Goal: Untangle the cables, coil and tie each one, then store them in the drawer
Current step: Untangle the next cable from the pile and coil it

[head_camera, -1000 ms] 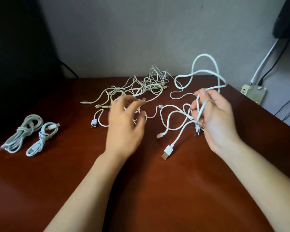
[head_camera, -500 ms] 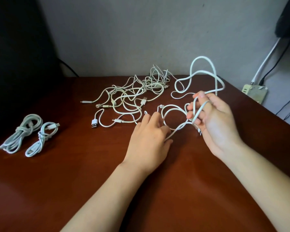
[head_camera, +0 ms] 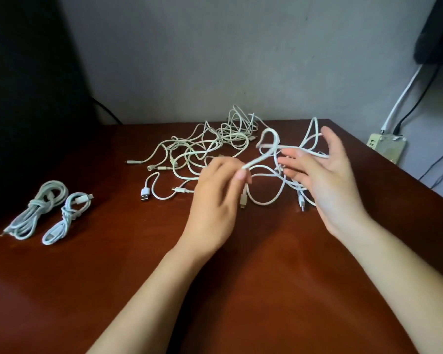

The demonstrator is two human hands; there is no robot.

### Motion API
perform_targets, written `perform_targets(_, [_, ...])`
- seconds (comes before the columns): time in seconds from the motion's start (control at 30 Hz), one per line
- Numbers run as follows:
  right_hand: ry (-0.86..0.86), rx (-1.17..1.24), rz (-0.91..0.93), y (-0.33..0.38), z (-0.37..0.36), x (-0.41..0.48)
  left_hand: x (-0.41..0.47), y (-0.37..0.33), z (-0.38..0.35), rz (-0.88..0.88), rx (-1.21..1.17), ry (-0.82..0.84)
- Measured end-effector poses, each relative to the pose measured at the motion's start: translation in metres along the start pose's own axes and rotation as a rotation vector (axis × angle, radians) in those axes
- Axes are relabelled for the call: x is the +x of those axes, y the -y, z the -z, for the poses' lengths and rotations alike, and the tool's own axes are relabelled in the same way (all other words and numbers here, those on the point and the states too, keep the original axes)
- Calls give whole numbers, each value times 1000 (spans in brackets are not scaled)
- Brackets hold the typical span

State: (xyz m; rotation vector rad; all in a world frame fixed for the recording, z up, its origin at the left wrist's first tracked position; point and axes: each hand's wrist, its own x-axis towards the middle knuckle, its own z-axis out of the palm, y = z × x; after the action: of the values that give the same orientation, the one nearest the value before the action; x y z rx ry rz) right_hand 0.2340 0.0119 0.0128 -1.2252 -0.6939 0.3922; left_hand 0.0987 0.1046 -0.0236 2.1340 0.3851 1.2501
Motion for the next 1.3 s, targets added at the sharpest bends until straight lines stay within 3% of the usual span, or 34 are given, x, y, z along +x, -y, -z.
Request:
perform_targets(0.17, [178,-333,318,-10,-1,-9,6,-10,9,256,-346,-141])
perform_targets(0.3, [455,-532,523,-14,2,-18,10,-6,18,327,-615,-196])
perform_targets(0.4, [381,-627,966,-13,3,-22,12,-9,23,420,-758,-217])
perform_targets(0.47, [221,-619,1112,-8,4,-22,13,-10,26,483,-796,-232])
perform_targets(0.57, [52,-580,1033,-2,9,-18,14,-9,27,524,-832,-239])
perform_targets(0.63, [53,-610,856,-1,8,-13,14,-9,28,536,-867,-217])
perform_targets(0.77, [225,-699,342,-11,0,-15,13,-13,27,549,-913,-164])
perform_targets(0.9, [551,-1116,196,-19,-10,-29,14,-12,27,551,-997,-127])
perform_targets(1.0, [691,-1311,271,-30,-16,-33,14,-9,27,558,-1054,-118])
perform_targets(1.17, [681,-1193,529,-38,-14,-27,14,-9,29,555,-1076,-112])
perform_targets(1.3, [763,-1026,422,-27,-4,-22,16,-8,33,581,-1114,-148])
